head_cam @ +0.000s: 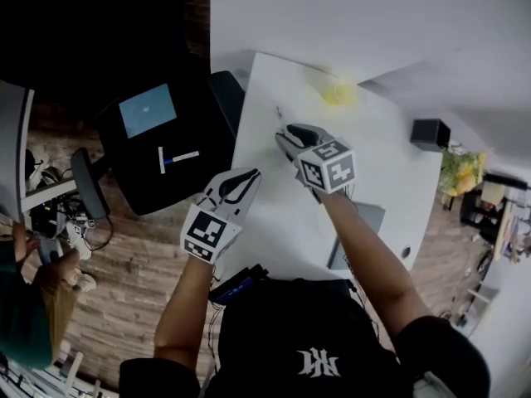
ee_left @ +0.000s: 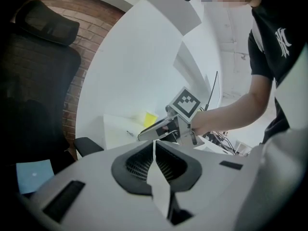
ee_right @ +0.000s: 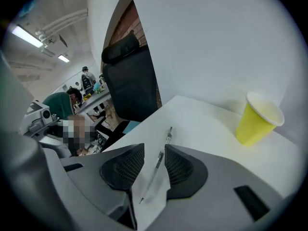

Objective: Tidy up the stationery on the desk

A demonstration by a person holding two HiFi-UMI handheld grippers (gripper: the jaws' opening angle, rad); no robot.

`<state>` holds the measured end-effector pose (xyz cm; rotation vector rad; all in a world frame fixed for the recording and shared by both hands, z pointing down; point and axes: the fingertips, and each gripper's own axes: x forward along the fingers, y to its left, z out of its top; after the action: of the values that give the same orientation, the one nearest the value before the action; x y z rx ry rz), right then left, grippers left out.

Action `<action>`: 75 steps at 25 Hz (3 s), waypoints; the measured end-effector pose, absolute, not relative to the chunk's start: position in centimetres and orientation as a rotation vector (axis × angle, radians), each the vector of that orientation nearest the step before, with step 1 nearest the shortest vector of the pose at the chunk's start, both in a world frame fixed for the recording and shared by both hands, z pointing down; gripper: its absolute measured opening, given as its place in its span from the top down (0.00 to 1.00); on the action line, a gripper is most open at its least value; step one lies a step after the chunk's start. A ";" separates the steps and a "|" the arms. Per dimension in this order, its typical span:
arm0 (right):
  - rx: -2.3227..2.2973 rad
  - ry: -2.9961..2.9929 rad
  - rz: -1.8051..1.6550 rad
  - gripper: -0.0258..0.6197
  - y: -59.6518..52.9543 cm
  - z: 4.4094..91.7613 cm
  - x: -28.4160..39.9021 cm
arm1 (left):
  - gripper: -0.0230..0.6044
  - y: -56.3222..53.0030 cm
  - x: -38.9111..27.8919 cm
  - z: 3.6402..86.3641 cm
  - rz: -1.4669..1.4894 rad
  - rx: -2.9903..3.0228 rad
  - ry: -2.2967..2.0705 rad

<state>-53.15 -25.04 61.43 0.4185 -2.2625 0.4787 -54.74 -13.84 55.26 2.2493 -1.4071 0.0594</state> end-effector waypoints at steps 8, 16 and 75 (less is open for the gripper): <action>0.461 -2.188 0.452 0.81 -25.5 63.1 -52.6 | 0.93 -14.4 -54.4 56.1 0.021 2.266 -1.349; 0.473 -2.166 0.457 0.83 -25.4 63.5 -52.4 | 0.93 -14.3 -54.5 55.7 0.012 2.280 -1.355; 0.996 -2.287 0.914 0.86 -18.4 61.4 -6.9 | 0.93 -11.3 -25.4 56.7 0.459 2.200 -1.368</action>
<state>-6.94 -18.41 61.42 0.9961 -2.2865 0.9137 -25.40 -11.29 56.74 2.2002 -1.3682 0.4589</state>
